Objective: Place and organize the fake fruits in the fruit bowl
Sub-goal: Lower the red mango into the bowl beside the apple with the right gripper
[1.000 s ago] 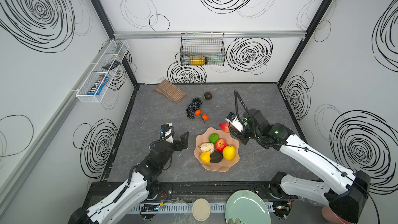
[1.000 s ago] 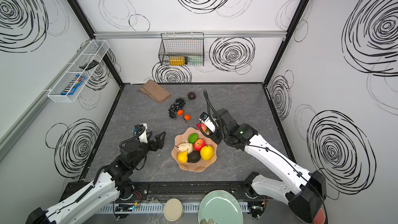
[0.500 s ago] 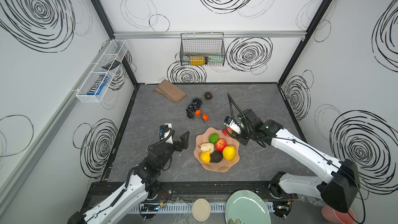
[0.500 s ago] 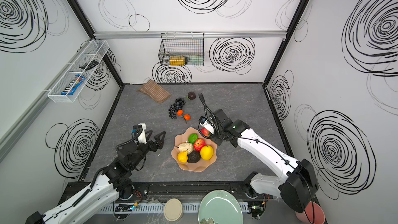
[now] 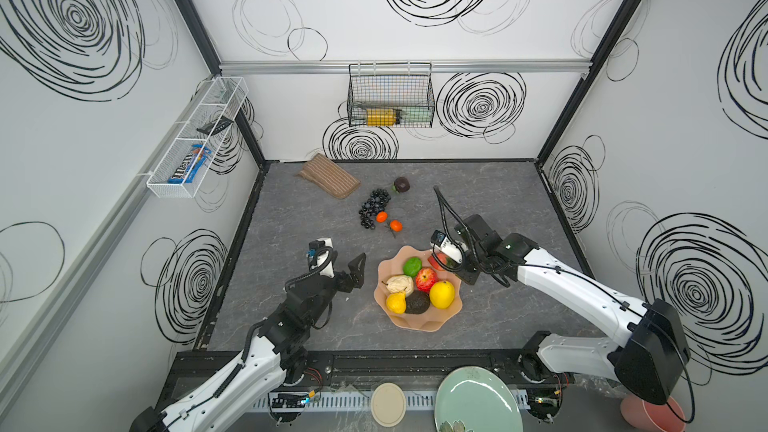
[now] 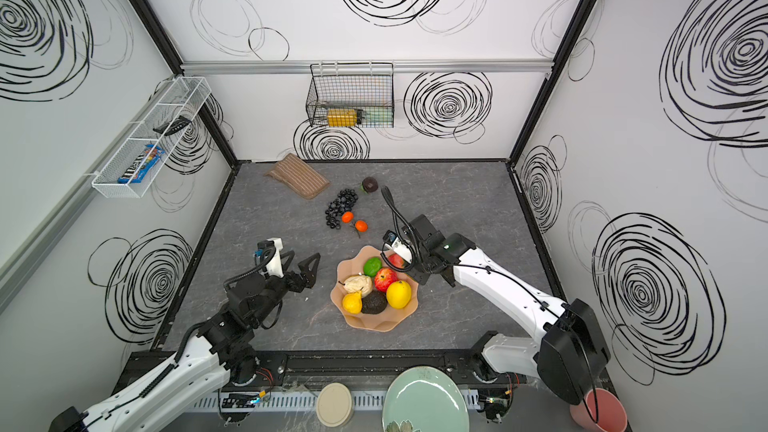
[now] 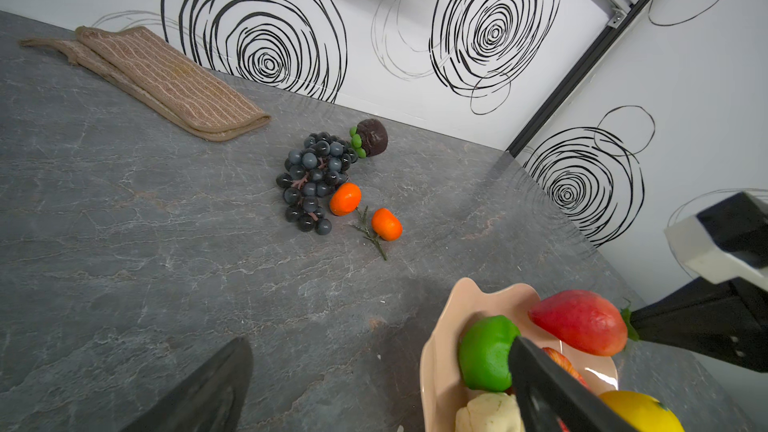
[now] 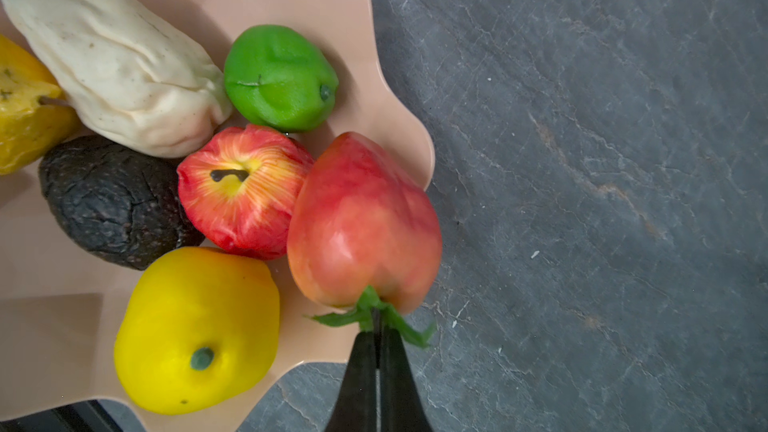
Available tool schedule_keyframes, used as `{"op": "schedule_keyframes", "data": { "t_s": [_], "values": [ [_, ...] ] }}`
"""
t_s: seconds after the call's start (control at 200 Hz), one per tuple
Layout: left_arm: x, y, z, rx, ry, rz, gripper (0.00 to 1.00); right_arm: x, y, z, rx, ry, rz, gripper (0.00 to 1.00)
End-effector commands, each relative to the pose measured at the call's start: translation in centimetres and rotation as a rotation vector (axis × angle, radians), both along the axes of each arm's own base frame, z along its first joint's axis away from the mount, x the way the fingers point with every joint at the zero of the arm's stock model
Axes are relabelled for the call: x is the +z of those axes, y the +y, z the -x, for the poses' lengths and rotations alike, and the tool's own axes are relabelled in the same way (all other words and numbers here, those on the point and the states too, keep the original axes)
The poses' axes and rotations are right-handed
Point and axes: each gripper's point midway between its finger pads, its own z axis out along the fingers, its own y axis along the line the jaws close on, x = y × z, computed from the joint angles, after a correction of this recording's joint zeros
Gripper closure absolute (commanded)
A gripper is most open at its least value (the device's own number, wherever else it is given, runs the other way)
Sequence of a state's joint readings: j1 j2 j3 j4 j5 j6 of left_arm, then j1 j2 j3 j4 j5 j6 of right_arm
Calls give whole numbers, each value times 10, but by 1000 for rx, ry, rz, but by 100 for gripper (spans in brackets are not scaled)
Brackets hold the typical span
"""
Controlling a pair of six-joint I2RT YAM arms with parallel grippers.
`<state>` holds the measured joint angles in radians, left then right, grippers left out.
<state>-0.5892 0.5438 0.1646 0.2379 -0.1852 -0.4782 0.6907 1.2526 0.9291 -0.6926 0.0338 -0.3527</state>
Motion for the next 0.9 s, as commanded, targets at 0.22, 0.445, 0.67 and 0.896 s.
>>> {"op": "schedule_keyframes", "data": {
  "t_s": [0.22,0.445,0.67,0.896],
  "values": [
    [12,0,-3,10,-49,13,2,-17,9,0,33,29,57,97],
    [12,1,-3,13,-49,12,2,-25,7,-1,-22,35,139,89],
    [12,1,-3,16,-50,10,2,-17,5,-5,-39,-10,131,74],
    [10,1,-4,16,-45,5,2,-5,2,-8,-57,-58,114,70]
  ]
}}
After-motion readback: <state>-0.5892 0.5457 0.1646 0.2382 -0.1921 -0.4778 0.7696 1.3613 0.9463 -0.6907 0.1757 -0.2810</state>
